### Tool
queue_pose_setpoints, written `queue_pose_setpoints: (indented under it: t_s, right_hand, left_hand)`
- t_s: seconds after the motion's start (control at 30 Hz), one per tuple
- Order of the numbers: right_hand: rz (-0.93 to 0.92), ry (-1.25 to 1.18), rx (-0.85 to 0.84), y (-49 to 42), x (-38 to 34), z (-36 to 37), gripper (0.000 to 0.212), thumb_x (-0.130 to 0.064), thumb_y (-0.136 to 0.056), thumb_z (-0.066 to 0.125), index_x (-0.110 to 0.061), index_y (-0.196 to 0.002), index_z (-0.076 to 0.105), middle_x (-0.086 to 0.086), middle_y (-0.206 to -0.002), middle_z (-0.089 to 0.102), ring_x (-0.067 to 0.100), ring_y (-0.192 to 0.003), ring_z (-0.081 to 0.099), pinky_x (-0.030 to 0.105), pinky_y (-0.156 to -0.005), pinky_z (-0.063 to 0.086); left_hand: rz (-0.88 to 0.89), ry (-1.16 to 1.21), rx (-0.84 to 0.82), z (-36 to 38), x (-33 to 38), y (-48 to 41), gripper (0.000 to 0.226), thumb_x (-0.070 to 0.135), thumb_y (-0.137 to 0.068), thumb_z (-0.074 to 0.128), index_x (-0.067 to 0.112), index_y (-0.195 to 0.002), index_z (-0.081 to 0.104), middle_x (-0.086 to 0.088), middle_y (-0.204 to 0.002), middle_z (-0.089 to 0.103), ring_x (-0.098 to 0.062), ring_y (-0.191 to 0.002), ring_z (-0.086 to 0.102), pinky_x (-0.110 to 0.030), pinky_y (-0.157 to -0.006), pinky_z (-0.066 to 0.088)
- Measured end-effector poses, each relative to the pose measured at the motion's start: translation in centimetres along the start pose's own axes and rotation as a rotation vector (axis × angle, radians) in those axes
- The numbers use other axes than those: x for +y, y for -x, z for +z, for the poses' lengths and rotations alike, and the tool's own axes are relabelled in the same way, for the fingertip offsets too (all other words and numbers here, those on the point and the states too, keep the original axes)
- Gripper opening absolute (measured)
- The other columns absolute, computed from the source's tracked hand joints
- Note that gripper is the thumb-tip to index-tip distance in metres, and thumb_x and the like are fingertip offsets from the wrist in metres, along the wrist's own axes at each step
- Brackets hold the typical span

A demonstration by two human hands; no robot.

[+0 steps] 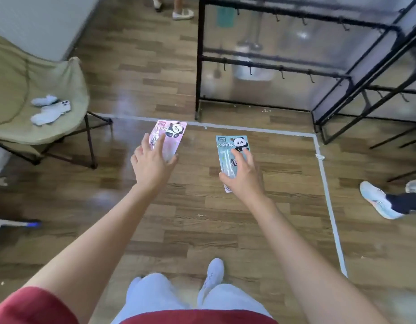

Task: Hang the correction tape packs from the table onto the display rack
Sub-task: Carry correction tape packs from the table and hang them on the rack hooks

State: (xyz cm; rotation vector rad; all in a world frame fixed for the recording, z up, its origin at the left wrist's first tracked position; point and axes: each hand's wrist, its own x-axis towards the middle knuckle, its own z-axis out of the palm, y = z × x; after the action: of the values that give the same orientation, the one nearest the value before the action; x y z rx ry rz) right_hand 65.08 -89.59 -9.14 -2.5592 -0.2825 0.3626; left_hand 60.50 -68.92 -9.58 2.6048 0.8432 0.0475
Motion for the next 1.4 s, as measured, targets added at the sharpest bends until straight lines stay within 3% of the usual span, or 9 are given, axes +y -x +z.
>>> queue_pose_setpoints:
  t_s: [0.37, 0.77, 1.13, 1.4]
  right_hand:
    - [0.128, 0.016, 0.192, -9.8, 12.2, -12.0, 0.071, -0.036, -0.084, 0.063, -0.022, -0.145, 0.031, 0.005, -0.154, 0.018, 0.028, -0.134, 0.03, 0.037, -0.103, 0.033]
    - [0.118, 0.018, 0.372, -29.1, 16.5, -24.4, 0.07, -0.036, -0.084, 0.065, -0.022, -0.144, 0.033, 0.008, -0.153, 0.022, 0.029, -0.136, 0.025, 0.037, -0.106, 0.027]
    - [0.07, 0.025, 0.402, -40.4, 19.6, -32.3, 0.072, -0.037, -0.085, 0.064, -0.019, -0.146, 0.03, 0.009, -0.154, 0.02, 0.029, -0.138, 0.023, 0.043, -0.11, 0.029]
    - [-0.057, 0.053, 0.378, -48.2, 23.0, -38.1, 0.072, -0.036, -0.085, 0.065, -0.018, -0.146, 0.032, 0.011, -0.153, 0.023, 0.031, -0.137, 0.024, 0.042, -0.107, 0.028]
  left_hand:
    - [0.226, 0.065, -0.021, 7.1, 20.3, -7.1, 0.067, 0.046, -0.087, 0.059, 0.033, -0.147, 0.03, -0.008, -0.156, 0.02, -0.033, -0.134, 0.029, -0.042, -0.106, 0.022]
    - [0.299, 0.116, 0.066, 9.7, 37.8, -23.3, 0.069, 0.047, -0.086, 0.061, 0.033, -0.147, 0.031, -0.008, -0.155, 0.023, -0.034, -0.134, 0.03, -0.044, -0.106, 0.022]
    - [0.331, 0.179, 0.143, 9.9, 48.7, -31.8, 0.071, 0.042, -0.087, 0.062, 0.035, -0.148, 0.026, -0.008, -0.156, 0.021, -0.032, -0.137, 0.023, -0.041, -0.108, 0.015]
    - [0.319, 0.238, 0.303, 10.3, 57.0, -35.1, 0.073, 0.041, -0.087, 0.062, 0.035, -0.149, 0.024, -0.009, -0.153, 0.025, -0.032, -0.137, 0.024, -0.042, -0.108, 0.018]
